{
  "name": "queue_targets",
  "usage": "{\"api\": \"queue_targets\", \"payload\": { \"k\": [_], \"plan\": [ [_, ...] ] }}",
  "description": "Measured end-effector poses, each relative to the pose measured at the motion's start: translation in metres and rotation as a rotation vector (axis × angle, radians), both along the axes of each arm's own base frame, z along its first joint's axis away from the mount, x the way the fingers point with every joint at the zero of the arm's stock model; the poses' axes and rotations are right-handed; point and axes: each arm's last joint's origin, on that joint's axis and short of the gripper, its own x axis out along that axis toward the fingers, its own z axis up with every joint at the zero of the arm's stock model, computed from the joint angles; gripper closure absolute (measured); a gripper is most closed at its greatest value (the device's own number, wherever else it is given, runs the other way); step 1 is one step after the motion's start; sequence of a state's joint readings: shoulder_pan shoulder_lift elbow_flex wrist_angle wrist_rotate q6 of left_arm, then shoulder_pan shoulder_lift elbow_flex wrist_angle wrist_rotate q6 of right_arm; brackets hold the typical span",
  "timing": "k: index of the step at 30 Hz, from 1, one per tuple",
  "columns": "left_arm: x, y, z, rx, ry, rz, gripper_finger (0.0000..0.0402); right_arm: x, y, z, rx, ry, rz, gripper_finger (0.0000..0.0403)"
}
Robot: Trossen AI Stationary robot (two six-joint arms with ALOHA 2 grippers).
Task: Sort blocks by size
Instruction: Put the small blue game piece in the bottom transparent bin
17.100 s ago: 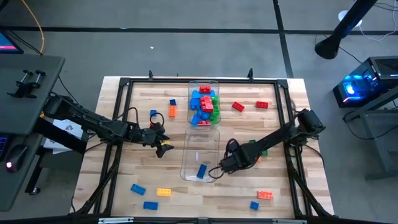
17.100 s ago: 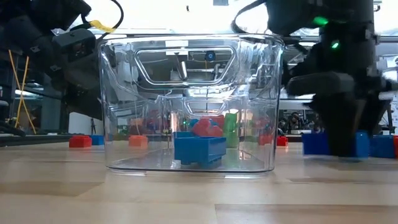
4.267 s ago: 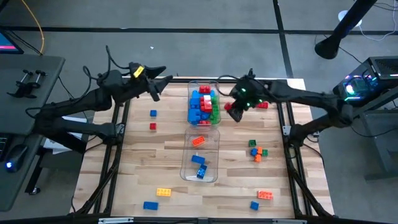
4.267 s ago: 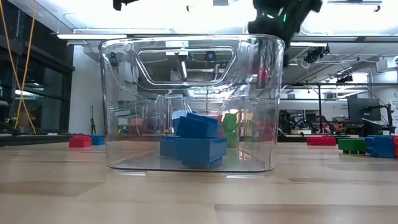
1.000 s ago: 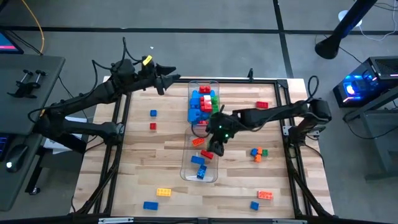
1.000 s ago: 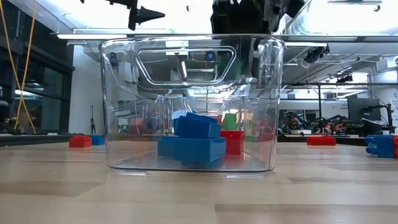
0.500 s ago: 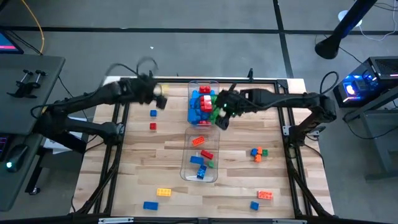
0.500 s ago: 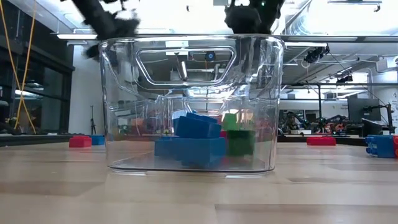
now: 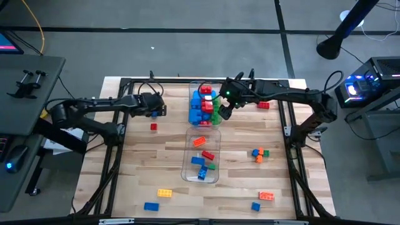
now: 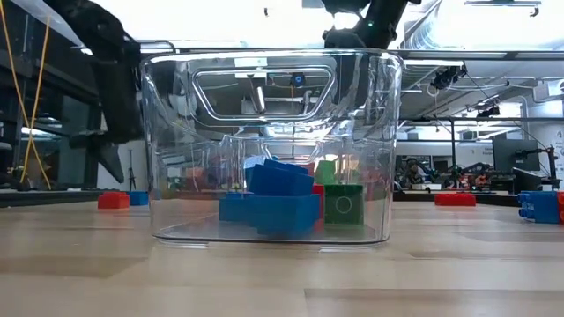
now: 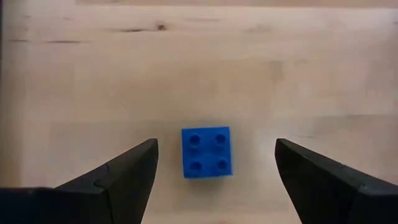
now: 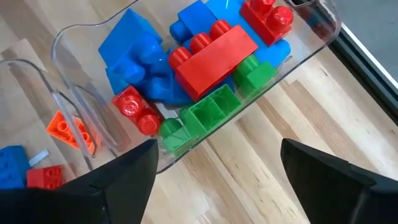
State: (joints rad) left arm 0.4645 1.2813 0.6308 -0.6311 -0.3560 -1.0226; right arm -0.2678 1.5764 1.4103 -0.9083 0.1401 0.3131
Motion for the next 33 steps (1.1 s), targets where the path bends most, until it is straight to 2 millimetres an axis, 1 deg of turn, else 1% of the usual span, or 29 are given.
{"api": "queue_targets", "payload": {
  "k": [4,13,15,18,20,22,24,25,27,29,31,33],
  "plan": [
    [0.004,0.009,-0.013,-0.036,-0.011,-0.011,0.0092,0.001,0.002,0.000,0.000,0.001,0.010,0.0069],
    [0.008,0.010,-0.032,-0.092,0.068,-0.028,0.0092,0.000,0.002,0.000,0.002,0.001,0.007,0.0069],
    [0.009,0.011,-0.035,-0.097,0.081,-0.032,0.0098,0.000,0.002,0.000,0.002,0.001,0.007,0.0069],
    [0.012,0.012,-0.038,-0.095,0.085,-0.036,0.0129,0.000,0.002,0.000,0.002,0.001,0.008,0.0069],
    [0.013,0.013,-0.040,-0.096,0.079,-0.043,0.0168,0.000,0.002,0.000,0.001,0.001,0.008,0.0069],
    [0.014,0.013,-0.040,-0.092,0.069,-0.044,0.0223,0.000,0.002,0.000,0.001,0.001,0.007,0.0069],
    [0.014,0.013,-0.038,-0.088,0.065,-0.045,0.0287,0.000,0.002,0.000,0.001,0.001,0.008,0.0069],
    [0.013,0.013,-0.037,-0.085,0.065,-0.053,0.0304,0.000,0.002,0.000,0.001,0.002,0.008,0.0069],
    [0.012,0.013,-0.033,-0.076,0.049,-0.079,0.0305,0.000,0.002,0.000,-0.001,0.003,0.012,0.0069],
    [0.015,0.013,-0.024,-0.048,-0.024,-0.120,0.0305,0.000,0.002,0.000,-0.006,0.007,0.024,0.0069],
    [0.019,0.014,-0.007,0.007,-0.143,-0.203,0.0305,-0.002,0.003,0.001,-0.011,0.014,0.037,0.0069],
    [0.026,0.013,0.014,0.082,-0.300,-0.323,0.0305,-0.007,0.004,0.007,-0.029,0.012,0.032,0.0069]
  ]
}}
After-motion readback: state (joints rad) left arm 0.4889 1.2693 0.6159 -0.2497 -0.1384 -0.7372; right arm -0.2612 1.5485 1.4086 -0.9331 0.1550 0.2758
